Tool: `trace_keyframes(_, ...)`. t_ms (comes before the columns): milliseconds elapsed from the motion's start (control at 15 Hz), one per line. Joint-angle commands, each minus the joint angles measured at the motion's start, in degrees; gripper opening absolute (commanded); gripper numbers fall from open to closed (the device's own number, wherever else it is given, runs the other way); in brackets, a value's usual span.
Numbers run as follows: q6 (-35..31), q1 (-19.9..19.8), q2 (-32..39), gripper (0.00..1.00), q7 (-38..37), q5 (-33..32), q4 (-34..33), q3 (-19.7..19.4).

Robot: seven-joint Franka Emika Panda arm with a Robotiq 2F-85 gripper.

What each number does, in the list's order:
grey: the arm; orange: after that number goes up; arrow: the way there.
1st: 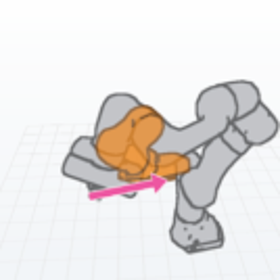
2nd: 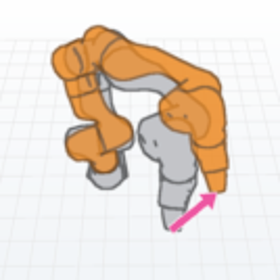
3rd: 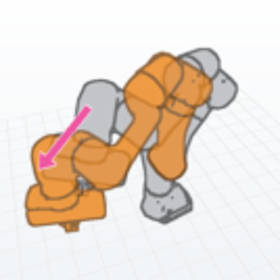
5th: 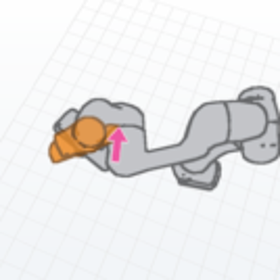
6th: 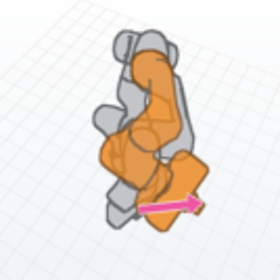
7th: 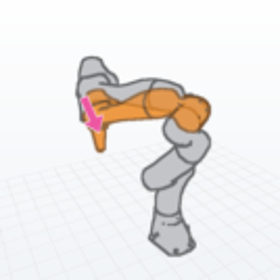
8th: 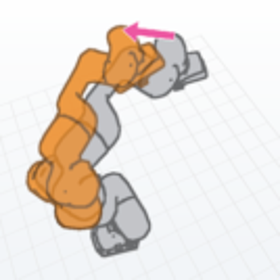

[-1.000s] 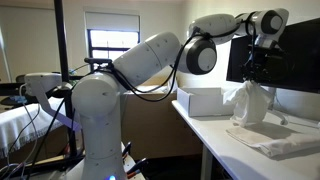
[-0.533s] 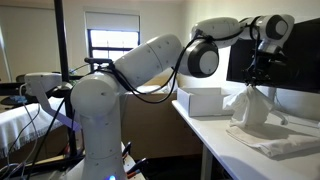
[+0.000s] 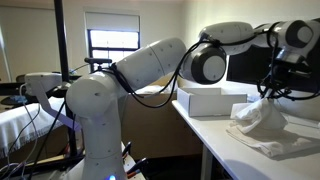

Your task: Take two folded white cloths out of the white box on the left

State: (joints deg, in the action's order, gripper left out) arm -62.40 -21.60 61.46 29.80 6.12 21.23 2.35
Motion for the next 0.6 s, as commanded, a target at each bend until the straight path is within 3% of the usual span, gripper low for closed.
trace_keyframes(0,1.2,-2.6,0.6,0.06,-0.2,-0.7,0.5,-0.7)
trace_keyframes(200,0.2,-3.0,1.5,0.06,-0.2,-0.3,0.0,-0.6)
trace_keyframes(267,0.0,-3.4,1.8,0.14,-0.1,-0.3,0.1,-0.6)
trace_keyframes(533,-0.2,-2.9,1.8,0.14,-0.1,-0.3,0.2,-0.5)
